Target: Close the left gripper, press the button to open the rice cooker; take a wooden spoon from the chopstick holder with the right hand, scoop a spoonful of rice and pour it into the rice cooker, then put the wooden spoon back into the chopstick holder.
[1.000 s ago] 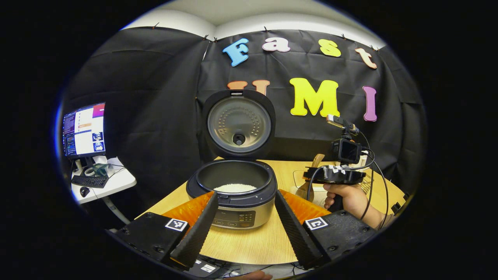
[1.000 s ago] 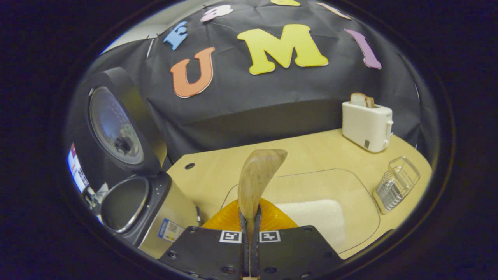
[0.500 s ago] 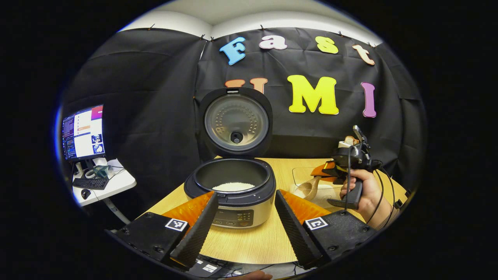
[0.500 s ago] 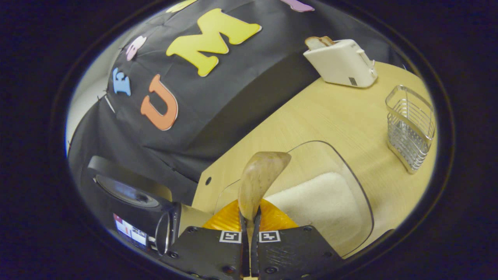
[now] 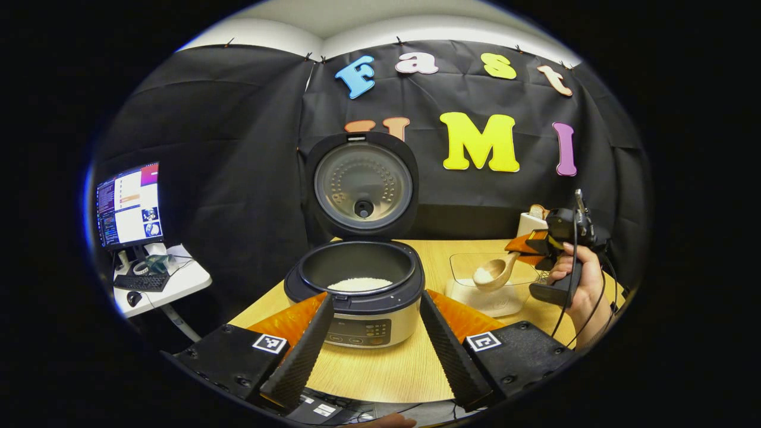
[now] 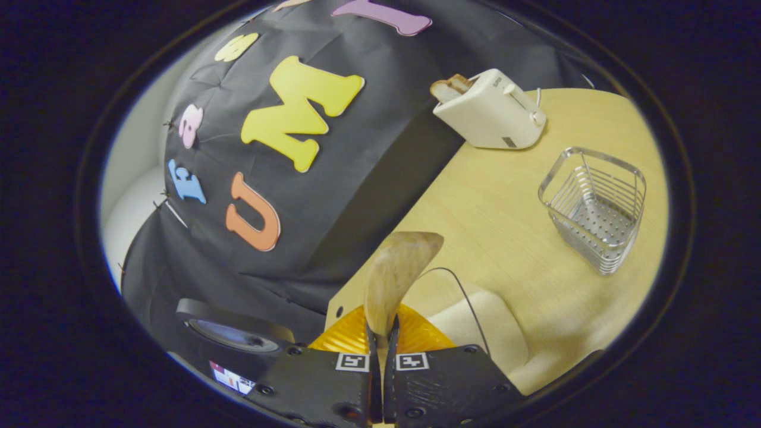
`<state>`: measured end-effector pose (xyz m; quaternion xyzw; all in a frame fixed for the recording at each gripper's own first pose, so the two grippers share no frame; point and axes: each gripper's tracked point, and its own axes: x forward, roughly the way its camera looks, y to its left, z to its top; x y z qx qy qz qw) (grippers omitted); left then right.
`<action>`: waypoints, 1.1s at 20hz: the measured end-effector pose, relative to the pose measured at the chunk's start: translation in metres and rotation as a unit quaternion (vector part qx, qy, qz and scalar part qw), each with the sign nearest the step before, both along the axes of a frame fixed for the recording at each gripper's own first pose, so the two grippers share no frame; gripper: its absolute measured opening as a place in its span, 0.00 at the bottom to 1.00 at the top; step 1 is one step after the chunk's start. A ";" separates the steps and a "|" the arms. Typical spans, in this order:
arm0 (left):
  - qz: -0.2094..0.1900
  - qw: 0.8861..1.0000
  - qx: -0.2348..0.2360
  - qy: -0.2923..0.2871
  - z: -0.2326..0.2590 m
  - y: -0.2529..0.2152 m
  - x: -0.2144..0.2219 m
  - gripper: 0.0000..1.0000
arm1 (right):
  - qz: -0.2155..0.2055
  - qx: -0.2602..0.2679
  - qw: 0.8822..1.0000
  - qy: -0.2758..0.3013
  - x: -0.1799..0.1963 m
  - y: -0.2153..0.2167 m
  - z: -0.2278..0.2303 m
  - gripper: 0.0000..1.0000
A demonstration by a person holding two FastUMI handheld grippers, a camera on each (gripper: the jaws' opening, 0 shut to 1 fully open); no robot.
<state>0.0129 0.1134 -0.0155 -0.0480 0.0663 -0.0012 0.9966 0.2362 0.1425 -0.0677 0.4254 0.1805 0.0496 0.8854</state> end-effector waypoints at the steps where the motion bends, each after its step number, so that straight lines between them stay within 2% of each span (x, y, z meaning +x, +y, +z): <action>1: 0.003 1.000 0.000 0.002 -0.001 0.002 0.000 0.94 | -0.003 -0.002 1.000 -0.008 -0.002 -0.002 0.008 0.01; 9: 0.012 1.000 -0.005 0.001 0.000 0.010 -0.001 0.94 | 0.026 0.017 0.998 -0.050 -0.027 0.038 0.065 0.02; 16: 0.020 1.000 -0.005 -0.009 0.005 0.025 -0.005 0.94 | 0.078 0.054 0.995 -0.043 -0.029 0.127 0.087 0.01; 20: 0.031 0.999 -0.015 -0.004 0.000 0.038 -0.005 0.94 | 0.089 0.032 0.994 -0.048 -0.025 0.176 0.085 0.01; 22: 0.040 0.999 -0.018 -0.005 -0.001 0.048 -0.006 0.94 | 0.098 -0.001 0.994 -0.056 -0.024 0.199 0.086 0.01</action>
